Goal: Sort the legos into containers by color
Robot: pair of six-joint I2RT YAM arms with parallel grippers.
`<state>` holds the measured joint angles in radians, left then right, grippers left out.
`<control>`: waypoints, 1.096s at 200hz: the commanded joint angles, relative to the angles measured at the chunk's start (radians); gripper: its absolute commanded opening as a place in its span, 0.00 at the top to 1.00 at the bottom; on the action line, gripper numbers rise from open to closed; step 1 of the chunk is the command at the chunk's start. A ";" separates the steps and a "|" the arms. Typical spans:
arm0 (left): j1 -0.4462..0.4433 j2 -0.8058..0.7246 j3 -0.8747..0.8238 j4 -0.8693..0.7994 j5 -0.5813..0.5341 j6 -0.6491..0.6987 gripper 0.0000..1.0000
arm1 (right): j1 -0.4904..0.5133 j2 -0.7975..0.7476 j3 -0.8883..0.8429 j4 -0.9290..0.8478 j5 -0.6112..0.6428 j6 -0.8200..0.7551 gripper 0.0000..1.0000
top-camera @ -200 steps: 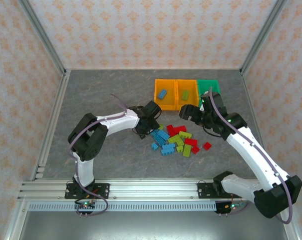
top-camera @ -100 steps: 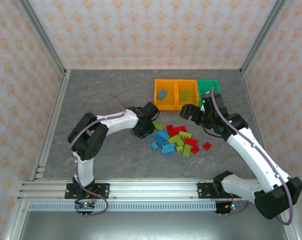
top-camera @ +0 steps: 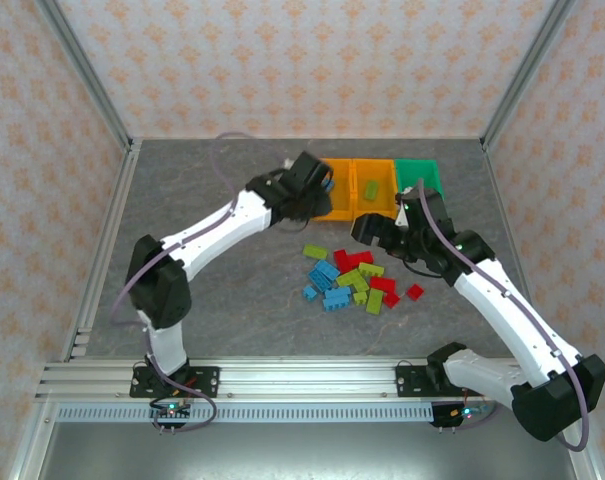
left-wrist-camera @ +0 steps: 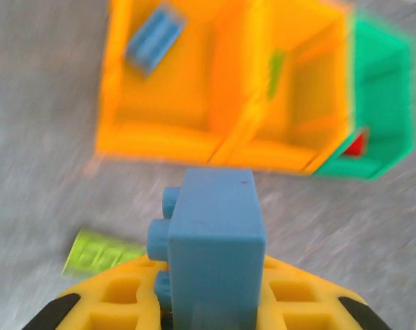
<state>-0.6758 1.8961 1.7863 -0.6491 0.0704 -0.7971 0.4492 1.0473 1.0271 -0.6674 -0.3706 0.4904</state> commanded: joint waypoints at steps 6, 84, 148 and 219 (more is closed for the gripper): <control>0.040 0.247 0.290 -0.136 -0.118 0.180 0.92 | 0.005 -0.044 -0.007 0.000 0.033 0.016 0.09; 0.068 0.598 0.799 -0.161 -0.186 0.346 0.59 | 0.006 -0.093 -0.015 -0.052 0.103 0.022 0.09; 0.011 0.213 0.393 -0.020 -0.138 0.333 0.48 | 0.009 -0.021 -0.012 -0.055 0.188 -0.023 0.09; -0.034 -0.713 -0.476 0.205 -0.177 0.446 0.49 | 0.180 0.397 0.159 -0.075 0.300 -0.309 0.08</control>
<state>-0.7136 1.3628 1.4784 -0.4641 -0.0738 -0.4385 0.5854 1.3037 1.0939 -0.7128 -0.1368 0.3195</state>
